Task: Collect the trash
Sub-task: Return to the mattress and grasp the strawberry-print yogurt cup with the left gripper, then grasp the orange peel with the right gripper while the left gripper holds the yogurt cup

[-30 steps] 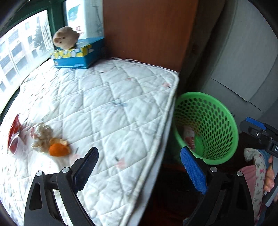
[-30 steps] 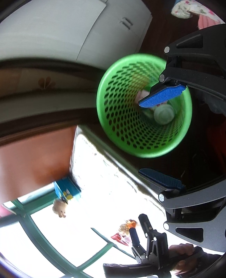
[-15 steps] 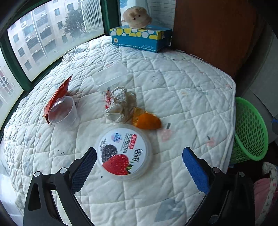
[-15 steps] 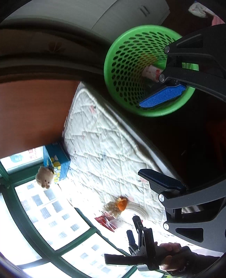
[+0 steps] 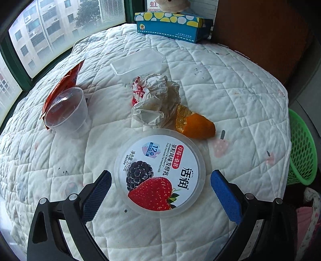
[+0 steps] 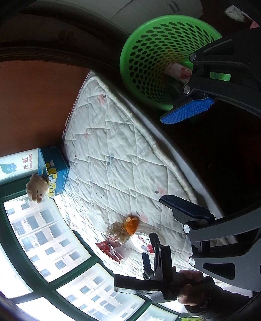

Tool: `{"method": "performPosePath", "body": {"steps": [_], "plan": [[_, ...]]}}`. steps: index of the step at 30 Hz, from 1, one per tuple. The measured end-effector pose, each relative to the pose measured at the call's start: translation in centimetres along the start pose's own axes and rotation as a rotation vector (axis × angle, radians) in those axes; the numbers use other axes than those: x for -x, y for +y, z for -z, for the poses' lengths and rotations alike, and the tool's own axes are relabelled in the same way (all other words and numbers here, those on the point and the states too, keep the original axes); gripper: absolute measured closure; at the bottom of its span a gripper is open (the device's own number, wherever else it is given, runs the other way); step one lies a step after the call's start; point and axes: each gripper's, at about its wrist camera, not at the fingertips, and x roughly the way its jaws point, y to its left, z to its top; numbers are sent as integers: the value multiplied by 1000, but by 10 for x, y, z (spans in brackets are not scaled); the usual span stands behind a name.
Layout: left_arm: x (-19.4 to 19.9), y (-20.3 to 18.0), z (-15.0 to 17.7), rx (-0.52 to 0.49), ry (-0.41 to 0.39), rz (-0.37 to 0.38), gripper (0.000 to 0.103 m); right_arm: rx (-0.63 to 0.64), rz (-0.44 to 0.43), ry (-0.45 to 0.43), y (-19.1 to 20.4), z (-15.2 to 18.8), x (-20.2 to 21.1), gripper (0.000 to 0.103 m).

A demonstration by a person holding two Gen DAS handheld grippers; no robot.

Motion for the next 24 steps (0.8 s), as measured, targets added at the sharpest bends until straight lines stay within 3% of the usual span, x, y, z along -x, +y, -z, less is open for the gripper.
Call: {"method": "performPosePath", "body": {"steps": [10,24], "plan": [[-4,7,3,23,-11,52,13,32,-20,20,16,-5,-13,29],[49,54,25,99,-86,44,13,115,-100,78,59,-17,-53,30]]}}
